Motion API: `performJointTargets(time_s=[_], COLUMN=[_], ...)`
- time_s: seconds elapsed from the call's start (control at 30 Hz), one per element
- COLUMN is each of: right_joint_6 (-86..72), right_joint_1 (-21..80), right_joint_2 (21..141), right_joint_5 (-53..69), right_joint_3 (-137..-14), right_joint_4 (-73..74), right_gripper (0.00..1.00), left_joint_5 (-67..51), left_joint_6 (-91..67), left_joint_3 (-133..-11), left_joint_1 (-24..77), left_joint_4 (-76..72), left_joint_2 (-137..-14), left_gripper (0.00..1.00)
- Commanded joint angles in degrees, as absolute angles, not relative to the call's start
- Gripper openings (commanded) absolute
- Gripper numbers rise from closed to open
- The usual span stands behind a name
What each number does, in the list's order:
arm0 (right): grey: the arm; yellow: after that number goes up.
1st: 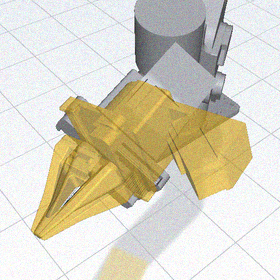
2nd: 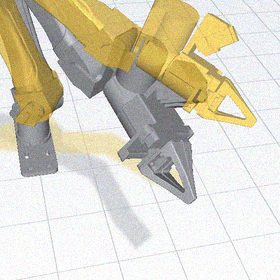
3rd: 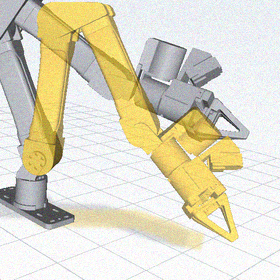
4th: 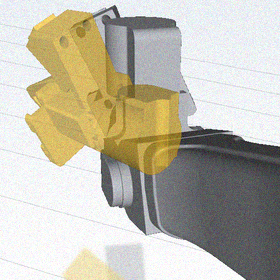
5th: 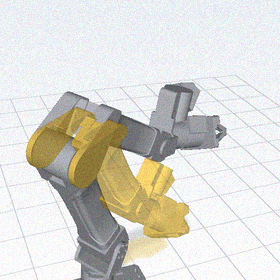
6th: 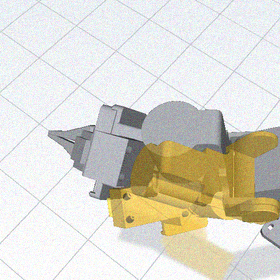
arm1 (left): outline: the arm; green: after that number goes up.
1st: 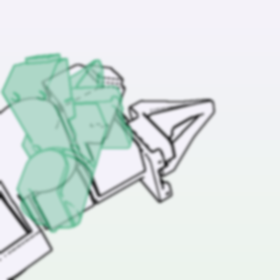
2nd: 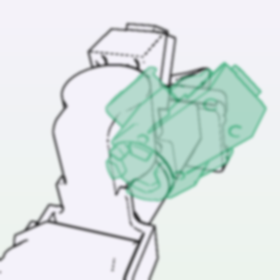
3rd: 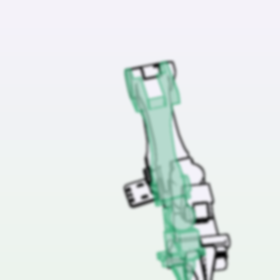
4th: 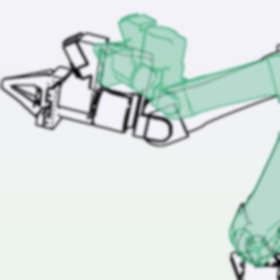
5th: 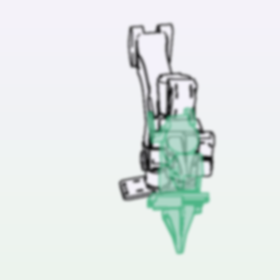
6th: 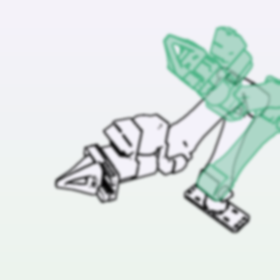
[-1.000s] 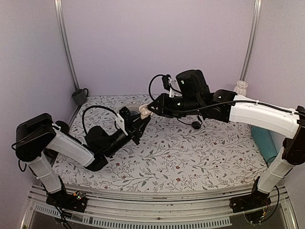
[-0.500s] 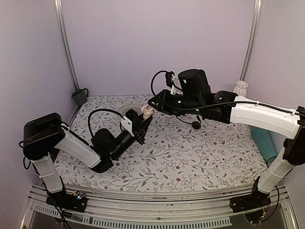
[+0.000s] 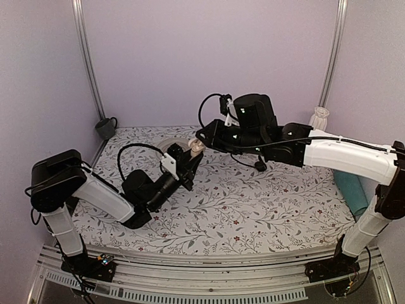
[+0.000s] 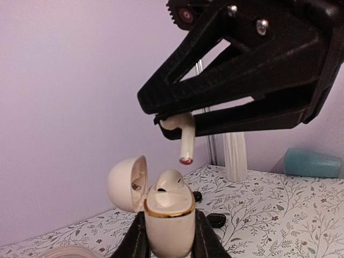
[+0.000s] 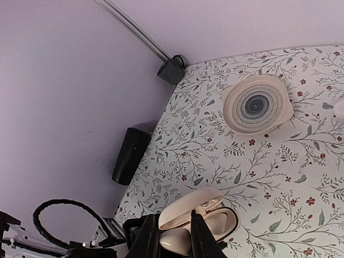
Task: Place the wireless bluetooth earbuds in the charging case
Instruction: Adjust the left earbud in the left side groove of the charging case.
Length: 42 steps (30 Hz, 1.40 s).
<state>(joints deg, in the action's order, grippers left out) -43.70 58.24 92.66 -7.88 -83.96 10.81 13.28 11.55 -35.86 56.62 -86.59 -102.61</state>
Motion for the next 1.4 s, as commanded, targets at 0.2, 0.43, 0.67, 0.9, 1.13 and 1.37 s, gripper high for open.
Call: performJointTargets(time_s=[0.2,0.43,0.67,0.9,1.13,1.37], right_joint_6=[-41.69,-40.71,-40.26,-39.45,-38.76,-38.17], right_joint_1=[60.63,61.41,62.29,62.89,63.28,63.26], right_joint_2=[95.70,96.08,96.93,97.57,97.82,97.79], right_joint_5=[-12.12,-13.26,-13.12,-13.50,-13.25,-12.87], right_joint_3=[-85.81,-86.65,-87.14,-87.55,-87.72,-87.96], right_joint_4=[9.84,10.47,11.32,12.20,12.92,12.83], right_gripper=[0.05,0.05,0.05,0.05,0.08,0.15], left_joint_5=[14.15,14.55,15.36,15.75,16.17,16.00], left_joint_6=[9.54,9.62,8.98,8.80,8.02,7.84], left_joint_3=[-38.06,-38.22,-38.41,-38.40,-38.67,-38.55], left_joint_1=[57.86,58.25,58.24,58.27,58.05,58.05], left_joint_4=[-88.65,-87.89,-87.29,-86.95,-86.84,-87.09], left_joint_2=[-101.73,-101.43,-101.37,-100.82,-100.73,-100.65], left_gripper=[0.00,0.00,0.00,0.00,0.00,0.00])
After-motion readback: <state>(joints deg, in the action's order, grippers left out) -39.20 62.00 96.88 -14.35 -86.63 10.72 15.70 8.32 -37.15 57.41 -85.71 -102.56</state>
